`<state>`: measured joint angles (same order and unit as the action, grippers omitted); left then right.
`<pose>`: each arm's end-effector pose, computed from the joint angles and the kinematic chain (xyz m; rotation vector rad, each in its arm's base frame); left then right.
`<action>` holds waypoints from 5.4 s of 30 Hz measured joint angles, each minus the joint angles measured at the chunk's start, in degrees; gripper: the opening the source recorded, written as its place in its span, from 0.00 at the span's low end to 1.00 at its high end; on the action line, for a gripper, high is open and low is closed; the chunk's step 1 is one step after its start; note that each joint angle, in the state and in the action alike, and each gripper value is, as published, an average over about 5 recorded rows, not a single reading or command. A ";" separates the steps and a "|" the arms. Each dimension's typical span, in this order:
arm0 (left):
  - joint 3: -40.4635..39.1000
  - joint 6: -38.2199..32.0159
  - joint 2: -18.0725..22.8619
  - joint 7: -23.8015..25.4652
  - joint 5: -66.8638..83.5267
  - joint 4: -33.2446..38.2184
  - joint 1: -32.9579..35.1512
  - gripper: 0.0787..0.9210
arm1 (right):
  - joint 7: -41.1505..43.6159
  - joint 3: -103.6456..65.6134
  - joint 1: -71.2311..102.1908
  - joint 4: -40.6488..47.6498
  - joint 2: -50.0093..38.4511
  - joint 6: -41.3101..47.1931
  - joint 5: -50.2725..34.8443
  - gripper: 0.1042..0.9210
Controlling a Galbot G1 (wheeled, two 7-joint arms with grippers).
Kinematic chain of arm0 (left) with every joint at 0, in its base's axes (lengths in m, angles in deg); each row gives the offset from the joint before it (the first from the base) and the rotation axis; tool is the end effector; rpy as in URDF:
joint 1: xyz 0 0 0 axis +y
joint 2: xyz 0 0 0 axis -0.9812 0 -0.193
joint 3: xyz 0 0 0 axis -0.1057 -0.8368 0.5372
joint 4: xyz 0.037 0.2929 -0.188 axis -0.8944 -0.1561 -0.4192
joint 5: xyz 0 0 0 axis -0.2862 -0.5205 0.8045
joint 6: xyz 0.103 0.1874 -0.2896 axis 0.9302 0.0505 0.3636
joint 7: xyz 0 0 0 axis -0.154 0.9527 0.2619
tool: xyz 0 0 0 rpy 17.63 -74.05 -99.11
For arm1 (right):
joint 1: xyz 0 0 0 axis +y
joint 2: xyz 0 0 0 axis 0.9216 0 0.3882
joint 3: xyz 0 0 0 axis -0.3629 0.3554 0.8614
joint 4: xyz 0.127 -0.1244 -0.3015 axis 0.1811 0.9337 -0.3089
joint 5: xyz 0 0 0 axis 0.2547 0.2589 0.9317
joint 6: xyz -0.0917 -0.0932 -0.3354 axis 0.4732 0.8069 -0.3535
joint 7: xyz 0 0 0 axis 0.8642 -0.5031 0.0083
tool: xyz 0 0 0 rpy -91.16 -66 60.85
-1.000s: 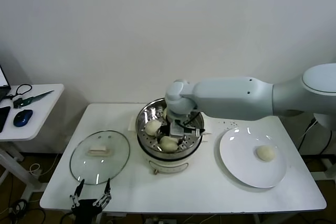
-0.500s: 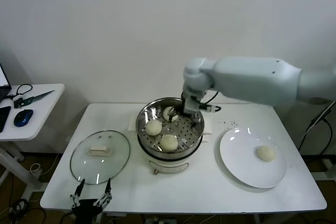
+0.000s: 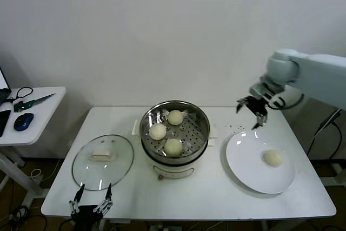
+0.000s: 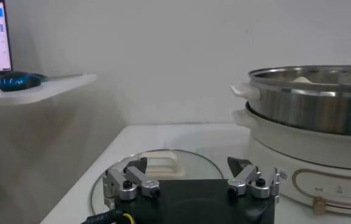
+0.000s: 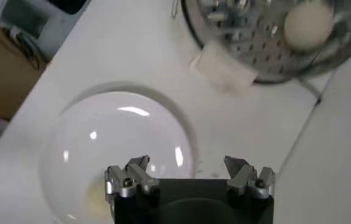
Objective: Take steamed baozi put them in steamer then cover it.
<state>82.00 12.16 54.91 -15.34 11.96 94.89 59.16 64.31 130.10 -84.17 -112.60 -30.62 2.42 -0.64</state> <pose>0.0828 0.0514 -0.3359 0.1076 -2.8801 -0.0511 0.5302 -0.1692 -0.0595 1.4553 -1.1956 1.5386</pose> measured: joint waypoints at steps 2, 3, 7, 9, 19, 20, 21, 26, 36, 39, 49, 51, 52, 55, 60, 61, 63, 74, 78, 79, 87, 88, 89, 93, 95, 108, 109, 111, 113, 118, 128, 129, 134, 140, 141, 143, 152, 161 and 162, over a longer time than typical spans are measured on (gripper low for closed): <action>-0.05 0.02 0.00 0.00 0.01 -0.09 -0.02 0.88 | -0.36 -0.54 1.85 0.29 -2.34 1.55 0.83 0.88; -0.09 0.03 0.03 0.01 -0.01 -0.15 -0.04 0.88 | -0.57 -0.98 2.88 0.56 -3.31 2.24 1.35 0.88; -0.39 0.05 0.31 0.05 -0.12 -0.32 -0.10 0.88 | -1.53 -3.56 7.34 2.18 -6.06 4.55 3.52 0.88; -0.48 0.04 0.50 0.06 -0.20 -0.44 -0.11 0.88 | -1.96 -5.23 9.76 3.19 -6.96 5.50 4.54 0.88; -0.12 -0.04 0.85 0.07 -0.31 -0.88 0.07 0.88 | -3.45 -16.20 23.09 9.17 -7.65 8.02 8.69 0.88; -0.09 -0.05 0.88 0.07 -0.31 -0.93 0.09 0.88 | -3.63 -17.30 24.32 9.81 -7.48 8.13 9.07 0.88; -0.06 -0.05 0.90 0.07 -0.31 -0.98 0.11 0.88 | -3.80 -18.40 25.52 10.46 -7.28 8.24 9.45 0.88; -0.03 -0.06 1.04 0.08 -0.36 -1.16 0.10 0.88 | -4.22 -23.33 30.61 13.36 -6.06 8.71 10.91 0.88; -0.05 -0.05 1.15 0.10 -0.45 -1.37 0.10 0.88 | -4.60 -29.28 36.71 16.89 -3.86 9.73 12.16 0.88; -0.07 -0.05 1.15 0.10 -0.46 -1.38 0.13 0.88 | -4.59 -30.11 37.50 17.29 -3.53 9.98 12.43 0.87; -0.48 -0.02 1.11 0.14 -0.65 -1.08 0.21 0.88 | -4.05 -30.50 37.57 17.14 -3.59 10.90 12.68 0.74; -0.56 -0.01 1.10 0.15 -0.74 -0.99 0.25 0.88 | -3.90 -30.06 36.91 16.77 -3.78 11.15 12.36 0.74; -0.58 0.01 1.09 0.16 -0.77 -0.93 0.27 0.88 | -3.79 -29.71 36.42 16.52 -3.89 11.27 12.12 0.74; -0.59 0.14 0.97 0.20 -0.79 -0.68 0.30 0.88 | -3.46 -27.93 34.01 15.37 -4.19 11.70 10.91 0.73; -0.68 0.46 0.71 0.48 -0.82 -0.27 0.07 0.88 | -2.87 -20.92 25.13 11.58 -3.80 12.77 6.15 0.73; -0.71 0.51 0.67 0.56 -0.82 -0.19 0.02 0.88 | -2.73 -18.92 22.57 10.47 -3.50 13.04 4.80 0.73; -0.79 0.58 0.59 0.66 -0.80 -0.07 -0.07 0.88 | -2.55 -14.97 17.15 8.03 -2.67 13.66 1.89 0.73; -1.25 0.92 0.04 0.81 -0.36 0.56 -0.30 0.88 | -4.60 -3.77 -5.51 -6.08 6.67 19.42 -16.50 0.73; -1.18 1.14 0.01 0.88 -0.11 0.92 -0.41 0.88 | -7.21 -3.38 -7.28 -8.62 11.24 22.51 -21.43 0.73; -1.14 1.16 0.00 0.90 -0.05 1.00 -0.41 0.88 | -7.97 -3.38 -7.29 -9.02 12.42 23.32 -22.34 0.73; -0.43 1.28 -0.07 0.92 0.78 1.65 -0.22 0.88 | -12.51 -3.16 -4.11 -8.41 20.87 27.66 -25.48 0.73; -0.37 1.29 -0.07 0.92 0.87 1.72 -0.22 0.88 | -12.90 -3.14 -3.52 -7.95 21.59 28.00 -25.46 0.73; -0.33 1.30 -0.07 0.92 0.95 1.79 -0.23 0.88 | -13.28 -3.14 -2.90 -7.46 22.21 28.31 -25.38 0.73; -0.30 1.36 -0.06 0.92 1.18 1.85 -0.41 0.88 | -14.57 -3.12 -0.35 -5.49 24.00 29.30 -24.56 0.73; -0.35 1.38 -0.03 0.92 1.23 1.77 -0.55 0.88 | -15.07 -3.13 0.90 -4.53 24.70 29.69 -23.93 0.73; -0.23 1.50 -0.47 0.92 1.81 1.17 -0.84 0.88 | -16.74 -3.44 6.88 0.23 28.29 30.96 -20.86 0.74; -0.22 1.56 -0.50 0.92 1.85 1.17 -0.87 0.88 | -16.74 -3.44 7.05 0.46 28.48 30.95 -20.78 0.74; -0.22 1.69 -0.53 0.92 1.92 1.23 -0.91 0.88 | -16.68 -3.49 7.28 0.79 28.79 30.89 -20.69 0.77; -0.21 1.84 -0.54 0.92 1.95 1.32 -0.94 0.88 | -16.47 -3.59 7.38 1.00 28.93 30.70 -20.64 0.82; -0.14 2.15 -0.55 0.94 1.95 1.61 -0.81 0.88 | -14.96 -4.17 6.80 1.03 28.53 29.32 -20.71 0.88; 0.06 4.37 -0.35 1.99 1.87 2.89 -1.51 0.88 | -15.68 -10.04 4.30 -1.72 21.19 28.35 -24.19 0.88; 0.08 4.63 -0.35 2.10 1.87 3.04 -1.71 0.88 | -16.98 -11.30 4.60 -2.34 19.89 28.68 -24.74 0.88; 0.18 6.77 -0.69 2.21 2.77 3.85 -2.95 0.88 | -25.82 -19.69 8.85 -6.42 12.22 29.74 -26.52 0.88; 0.65 10.19 -1.57 2.52 3.91 4.83 -5.20 0.88 | -36.74 -35.97 20.91 -11.73 2.34 29.40 -26.62 0.88; 0.72 10.61 -1.73 2.55 3.98 4.98 -5.65 0.88 | -38.17 -39.19 23.60 -12.54 0.78 29.03 -26.47 0.88; 0.88 11.25 -2.09 2.66 4.09 5.16 -6.61 0.88 | -40.66 -46.04 29.66 -14.13 -2.26 27.98 -25.95 0.88; 1.38 12.03 -3.77 3.59 4.97 5.50 -10.31 0.88 | -46.58 -80.03 63.00 -20.09 -8.39 21.42 -21.08 0.88; 1.69 8.35 -5.55 3.21 4.52 3.73 -12.12 0.88 | -47.25 -113.03 97.05 -22.19 -2.29 11.33 -16.44 0.88; 1.79 7.63 -5.67 3.07 4.43 3.48 -12.34 0.88 | -47.25 -116.01 100.54 -22.26 -1.22 9.94 -16.05 0.88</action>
<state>83.80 19.79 49.24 -12.27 16.39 98.36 46.82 17.06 14.10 16.37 -134.86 -31.84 12.36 -16.69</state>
